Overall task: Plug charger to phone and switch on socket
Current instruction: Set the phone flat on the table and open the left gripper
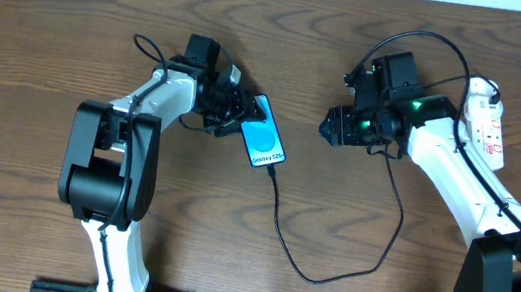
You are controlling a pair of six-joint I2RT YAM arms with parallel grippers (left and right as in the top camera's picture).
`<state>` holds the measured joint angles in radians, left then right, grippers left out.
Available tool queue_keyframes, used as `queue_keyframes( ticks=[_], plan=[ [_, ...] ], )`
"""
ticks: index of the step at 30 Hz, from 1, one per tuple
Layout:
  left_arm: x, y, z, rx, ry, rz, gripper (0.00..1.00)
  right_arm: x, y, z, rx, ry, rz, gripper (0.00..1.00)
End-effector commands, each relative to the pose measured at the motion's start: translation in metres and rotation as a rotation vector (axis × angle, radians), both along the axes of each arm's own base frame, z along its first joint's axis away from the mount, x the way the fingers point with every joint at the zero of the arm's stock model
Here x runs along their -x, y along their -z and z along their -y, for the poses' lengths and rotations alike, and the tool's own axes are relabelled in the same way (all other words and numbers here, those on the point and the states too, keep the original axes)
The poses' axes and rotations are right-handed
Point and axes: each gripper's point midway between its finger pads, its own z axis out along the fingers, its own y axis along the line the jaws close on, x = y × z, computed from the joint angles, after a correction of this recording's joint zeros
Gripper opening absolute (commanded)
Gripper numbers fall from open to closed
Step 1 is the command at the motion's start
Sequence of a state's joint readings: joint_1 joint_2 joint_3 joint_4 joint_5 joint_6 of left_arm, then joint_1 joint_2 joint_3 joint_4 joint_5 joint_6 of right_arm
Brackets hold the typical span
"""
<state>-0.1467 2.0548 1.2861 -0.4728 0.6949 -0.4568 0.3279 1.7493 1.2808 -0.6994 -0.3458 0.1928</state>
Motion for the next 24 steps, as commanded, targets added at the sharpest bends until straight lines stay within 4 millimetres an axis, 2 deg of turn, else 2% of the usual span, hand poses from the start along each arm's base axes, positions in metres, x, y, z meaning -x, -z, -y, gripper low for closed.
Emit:
queue_keyframes(
  ticks=[1,8,13,15,18,22,24],
  plan=[
    [0.009,0.038,-0.033,-0.173,-0.045,-0.061,0.65,-0.003,-0.014,0.0,0.007,-0.01,0.045,0.61],
    [0.0,0.022,-0.051,-0.167,-0.094,-0.032,0.83,-0.003,-0.013,0.001,0.01,-0.008,0.046,0.62],
    [-0.012,-0.01,-0.075,-0.16,-0.159,0.034,0.86,-0.004,-0.013,0.002,0.015,-0.005,0.049,0.63],
    [-0.015,-0.028,-0.085,-0.157,-0.187,0.07,0.86,-0.004,-0.013,0.002,0.015,-0.003,0.049,0.63],
    [-0.02,-0.066,-0.104,-0.146,-0.249,0.145,0.86,-0.005,-0.013,0.004,0.015,0.0,0.05,0.63],
    [-0.023,-0.128,-0.127,-0.132,-0.342,0.281,0.86,-0.008,-0.014,0.006,0.013,0.009,0.055,0.63],
    [-0.018,-0.157,-0.136,-0.132,-0.368,0.346,0.87,-0.009,-0.014,0.008,0.012,0.013,0.057,0.63]
  ],
)
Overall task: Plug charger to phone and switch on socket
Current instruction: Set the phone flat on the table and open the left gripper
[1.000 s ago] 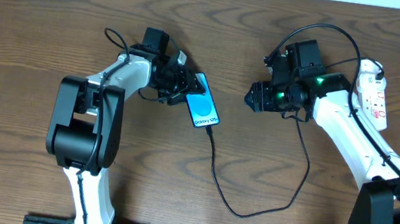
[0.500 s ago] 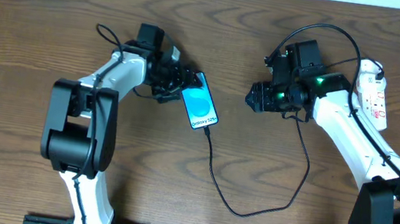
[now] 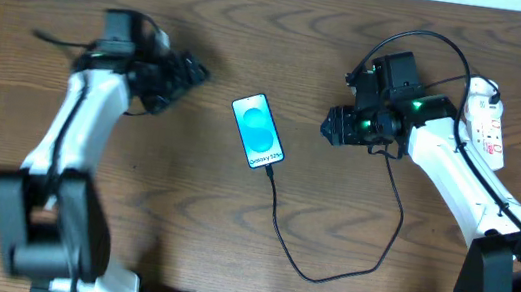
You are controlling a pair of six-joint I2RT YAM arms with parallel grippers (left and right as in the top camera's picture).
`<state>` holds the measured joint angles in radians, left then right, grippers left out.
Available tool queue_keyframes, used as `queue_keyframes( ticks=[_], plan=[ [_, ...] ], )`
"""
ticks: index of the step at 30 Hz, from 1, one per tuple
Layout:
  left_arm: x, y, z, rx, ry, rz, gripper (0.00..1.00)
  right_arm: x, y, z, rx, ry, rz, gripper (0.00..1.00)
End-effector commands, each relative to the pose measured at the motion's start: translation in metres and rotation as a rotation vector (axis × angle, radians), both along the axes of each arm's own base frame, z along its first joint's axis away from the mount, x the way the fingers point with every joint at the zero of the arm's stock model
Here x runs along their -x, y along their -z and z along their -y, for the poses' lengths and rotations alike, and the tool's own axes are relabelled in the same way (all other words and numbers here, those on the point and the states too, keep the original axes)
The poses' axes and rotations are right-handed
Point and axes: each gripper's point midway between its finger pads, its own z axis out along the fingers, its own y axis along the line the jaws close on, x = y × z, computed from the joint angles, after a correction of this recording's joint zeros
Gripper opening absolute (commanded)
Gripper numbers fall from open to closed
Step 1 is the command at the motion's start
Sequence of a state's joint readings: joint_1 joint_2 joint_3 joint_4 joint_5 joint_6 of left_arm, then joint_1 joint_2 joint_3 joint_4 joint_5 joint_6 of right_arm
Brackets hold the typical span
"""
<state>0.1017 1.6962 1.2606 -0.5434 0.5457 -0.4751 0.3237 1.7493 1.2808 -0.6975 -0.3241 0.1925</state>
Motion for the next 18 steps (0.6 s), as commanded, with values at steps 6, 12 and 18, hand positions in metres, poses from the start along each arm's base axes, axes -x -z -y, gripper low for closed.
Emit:
queue_keyframes(
  ticks=[6,12,18],
  plan=[
    [0.021,-0.109,-0.017,-0.034,-0.063,0.266,0.98,-0.01,-0.016,0.007,-0.008,0.011,0.057,0.63],
    [0.03,-0.131,-0.016,-0.041,-0.063,0.327,0.98,-0.012,-0.016,0.01,-0.008,0.02,0.058,0.63],
    [0.029,-0.13,-0.016,-0.041,-0.063,0.324,0.98,-0.01,-0.015,0.01,-0.006,0.02,0.051,0.63]
  ],
)
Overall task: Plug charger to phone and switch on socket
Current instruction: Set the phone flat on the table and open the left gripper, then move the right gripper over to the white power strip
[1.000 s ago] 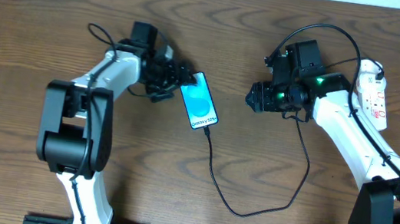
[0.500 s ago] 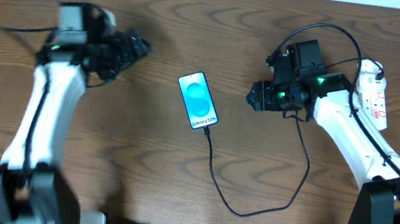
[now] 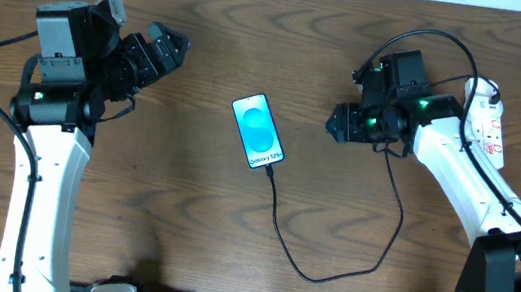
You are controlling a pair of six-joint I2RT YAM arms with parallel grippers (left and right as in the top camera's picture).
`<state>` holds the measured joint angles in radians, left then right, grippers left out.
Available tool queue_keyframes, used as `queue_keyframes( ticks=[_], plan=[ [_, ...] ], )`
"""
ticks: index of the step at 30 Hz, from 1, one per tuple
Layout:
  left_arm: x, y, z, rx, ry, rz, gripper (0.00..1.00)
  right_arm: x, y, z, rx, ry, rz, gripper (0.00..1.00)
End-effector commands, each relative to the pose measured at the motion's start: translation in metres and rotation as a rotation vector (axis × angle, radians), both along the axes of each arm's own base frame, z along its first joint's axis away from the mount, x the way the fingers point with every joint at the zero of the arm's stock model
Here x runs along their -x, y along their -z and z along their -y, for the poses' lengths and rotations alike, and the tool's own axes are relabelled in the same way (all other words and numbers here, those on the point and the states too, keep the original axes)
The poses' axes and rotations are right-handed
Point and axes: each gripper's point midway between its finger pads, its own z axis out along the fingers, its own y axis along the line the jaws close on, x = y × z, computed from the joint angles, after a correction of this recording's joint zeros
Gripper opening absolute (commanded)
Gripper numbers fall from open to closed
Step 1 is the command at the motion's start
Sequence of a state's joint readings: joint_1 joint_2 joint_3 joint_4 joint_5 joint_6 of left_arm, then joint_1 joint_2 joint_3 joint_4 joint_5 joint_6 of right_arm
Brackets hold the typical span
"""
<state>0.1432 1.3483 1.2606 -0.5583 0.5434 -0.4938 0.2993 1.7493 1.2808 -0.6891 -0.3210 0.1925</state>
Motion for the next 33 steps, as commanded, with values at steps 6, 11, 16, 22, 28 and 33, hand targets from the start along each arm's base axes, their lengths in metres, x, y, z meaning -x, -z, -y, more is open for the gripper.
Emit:
queue_keyframes(
  ticks=[6,11,16,22,28,33],
  plan=[
    [0.0,0.0,-0.002,-0.008,-0.009,0.001,0.98,-0.005,-0.015,0.002,-0.005,-0.004,0.043,0.64],
    [0.0,0.0,-0.002,-0.008,-0.009,0.001,0.98,-0.007,-0.014,0.011,-0.015,0.053,0.021,0.62],
    [0.0,0.0,-0.002,-0.008,-0.009,0.001,0.98,-0.008,-0.021,0.027,-0.033,0.142,-0.004,0.56],
    [0.0,0.0,-0.002,-0.008,-0.009,0.0,0.98,-0.004,-0.073,0.073,-0.02,0.26,0.105,0.6],
    [0.0,0.0,-0.002,-0.008,-0.009,0.001,0.98,0.005,-0.118,0.155,-0.043,0.499,0.191,0.38],
    [0.0,0.0,-0.002,-0.008,-0.009,0.001,0.98,0.016,-0.117,0.219,-0.091,0.668,0.156,0.01]
  ],
)
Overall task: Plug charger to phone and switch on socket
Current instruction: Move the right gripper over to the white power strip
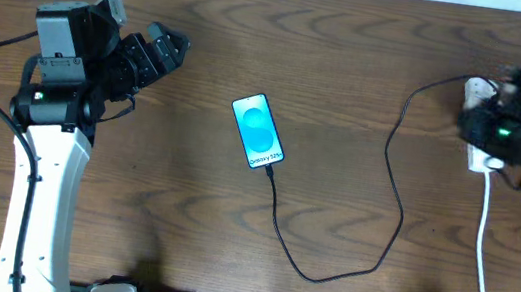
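The phone lies face up mid-table with its screen lit blue. A black charger cable is plugged into its near end, loops toward the front edge and climbs to the white socket strip at the right. My left gripper hangs raised at the far left, well away from the phone, its fingers apart and empty. My right gripper is blurred, right over the socket strip and covering most of it; its fingers cannot be made out.
A thin white cord runs from the socket strip toward the front edge on the right. The brown wooden table ends at a pale wall along the back. The left arm's black cable trails off the left edge.
My right gripper has moved from just right of the phone out to the socket strip at the right edge. The left arm, the phone and the cable have not moved.
My left gripper was at the phone's left edge with the cable plugged in, and the right gripper hovered to its right. Then the left gripper was away at the far left, higher a moment later. Now the right gripper sits over the socket strip.
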You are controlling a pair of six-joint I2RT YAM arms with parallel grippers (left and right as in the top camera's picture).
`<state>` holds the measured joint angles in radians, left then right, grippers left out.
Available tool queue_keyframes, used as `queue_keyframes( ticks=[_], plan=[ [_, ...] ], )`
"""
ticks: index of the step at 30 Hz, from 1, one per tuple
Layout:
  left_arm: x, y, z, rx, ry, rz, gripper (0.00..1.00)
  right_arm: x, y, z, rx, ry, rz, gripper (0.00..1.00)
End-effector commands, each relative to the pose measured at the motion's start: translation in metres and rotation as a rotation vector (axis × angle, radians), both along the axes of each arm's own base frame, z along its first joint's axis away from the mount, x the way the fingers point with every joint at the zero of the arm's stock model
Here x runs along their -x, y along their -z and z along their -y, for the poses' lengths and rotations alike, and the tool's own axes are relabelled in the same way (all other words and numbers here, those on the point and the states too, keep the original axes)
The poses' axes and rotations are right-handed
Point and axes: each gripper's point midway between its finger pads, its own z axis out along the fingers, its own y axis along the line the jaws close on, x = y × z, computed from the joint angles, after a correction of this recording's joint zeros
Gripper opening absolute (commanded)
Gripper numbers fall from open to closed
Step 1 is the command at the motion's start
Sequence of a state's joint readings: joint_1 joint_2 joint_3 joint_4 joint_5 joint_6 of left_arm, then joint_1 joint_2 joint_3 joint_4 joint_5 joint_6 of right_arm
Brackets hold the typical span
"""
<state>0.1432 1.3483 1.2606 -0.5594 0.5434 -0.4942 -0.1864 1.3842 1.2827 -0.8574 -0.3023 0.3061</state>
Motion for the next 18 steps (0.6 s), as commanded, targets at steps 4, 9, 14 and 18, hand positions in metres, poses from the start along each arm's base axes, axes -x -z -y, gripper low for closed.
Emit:
queue_keyframes(
  ticks=[4,9,14,18],
  plan=[
    [0.0,-0.001,-0.002,-0.008,-0.008,0.002,0.98,0.004,-0.005,0.072,-0.091,0.173,0.035,0.01],
    [0.0,-0.001,-0.002,-0.009,-0.009,0.002,0.98,0.001,0.007,0.104,-0.117,0.237,0.025,0.01],
    [0.0,-0.001,-0.002,-0.009,-0.008,0.002,0.98,-0.009,0.022,0.122,-0.095,0.258,-0.016,0.01],
    [0.0,-0.001,-0.002,-0.009,-0.008,0.002,0.98,-0.018,0.03,0.133,-0.075,0.275,-0.036,0.01]
  ],
)
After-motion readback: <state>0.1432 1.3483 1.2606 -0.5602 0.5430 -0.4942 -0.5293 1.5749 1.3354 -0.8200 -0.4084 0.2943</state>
